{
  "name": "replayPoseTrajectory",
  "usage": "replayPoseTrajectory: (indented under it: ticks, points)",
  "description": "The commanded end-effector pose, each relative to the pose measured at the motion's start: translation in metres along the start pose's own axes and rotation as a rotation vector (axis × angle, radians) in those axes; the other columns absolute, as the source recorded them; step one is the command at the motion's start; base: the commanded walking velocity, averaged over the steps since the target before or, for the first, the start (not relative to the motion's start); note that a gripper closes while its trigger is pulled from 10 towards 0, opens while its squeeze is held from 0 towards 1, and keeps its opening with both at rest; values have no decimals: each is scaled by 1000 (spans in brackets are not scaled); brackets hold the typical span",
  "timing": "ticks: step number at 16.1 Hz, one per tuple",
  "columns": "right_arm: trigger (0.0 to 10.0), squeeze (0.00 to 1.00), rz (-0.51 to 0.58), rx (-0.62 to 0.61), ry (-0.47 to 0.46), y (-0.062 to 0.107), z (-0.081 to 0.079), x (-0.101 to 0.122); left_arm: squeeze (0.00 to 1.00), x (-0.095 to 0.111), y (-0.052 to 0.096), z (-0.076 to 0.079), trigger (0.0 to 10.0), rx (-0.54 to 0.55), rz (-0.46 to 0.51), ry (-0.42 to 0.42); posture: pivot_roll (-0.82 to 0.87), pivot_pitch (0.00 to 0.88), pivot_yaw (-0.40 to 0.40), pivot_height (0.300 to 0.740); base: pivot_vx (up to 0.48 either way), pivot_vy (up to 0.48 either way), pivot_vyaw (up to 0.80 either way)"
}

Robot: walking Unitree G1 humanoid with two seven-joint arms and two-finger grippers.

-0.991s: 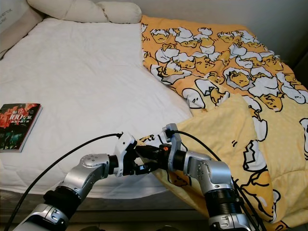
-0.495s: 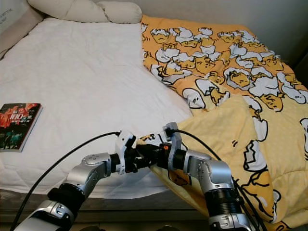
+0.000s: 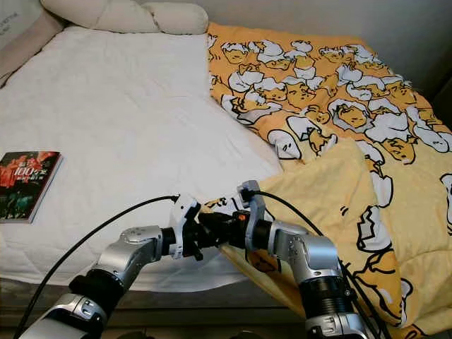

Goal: Clean up the room

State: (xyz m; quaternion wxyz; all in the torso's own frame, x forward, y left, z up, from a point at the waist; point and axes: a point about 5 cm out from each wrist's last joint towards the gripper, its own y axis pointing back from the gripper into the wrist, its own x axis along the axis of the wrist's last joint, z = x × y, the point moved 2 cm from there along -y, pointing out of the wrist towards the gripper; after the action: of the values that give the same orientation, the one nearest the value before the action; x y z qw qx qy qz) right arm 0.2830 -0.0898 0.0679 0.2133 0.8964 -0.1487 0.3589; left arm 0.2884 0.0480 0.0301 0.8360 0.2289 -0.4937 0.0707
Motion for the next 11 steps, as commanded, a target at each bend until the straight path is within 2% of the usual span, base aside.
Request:
replayPoseTrajectory:
  ticks: [1,3,4,5,6,7,11]
  points:
    - [0,0,21,25,18,-2,-6,6,0,3,-3,1,0,-9,-14,-19,-52,0,-69,740,0,0,0]
    - [0,0,20,21,20,-2,-5,6,0,3,-2,0,0,-6,-15,-18,-50,0,-67,740,0,0,0]
    - [627,0,19,21,21,-3,-6,6,0,3,-3,0,0,-4,-14,-17,-49,0,-68,740,0,0,0]
    - [3294,0,16,21,22,-3,-6,5,0,3,-3,0,0,-1,-12,-14,-49,0,-68,740,0,0,0]
    - [10000,0,17,20,12,-3,-6,5,0,3,-3,0,0,1,-11,-12,-49,0,-68,740,0,0,0]
    - [10000,1000,21,16,3,-3,-6,6,0,3,-3,-1,0,6,-9,-7,-49,0,-70,740,0,0,0]
    - [10000,1000,86,15,12,7,-7,18,0,3,4,-8,0,42,-8,1,-46,0,-70,740,0,0,0]
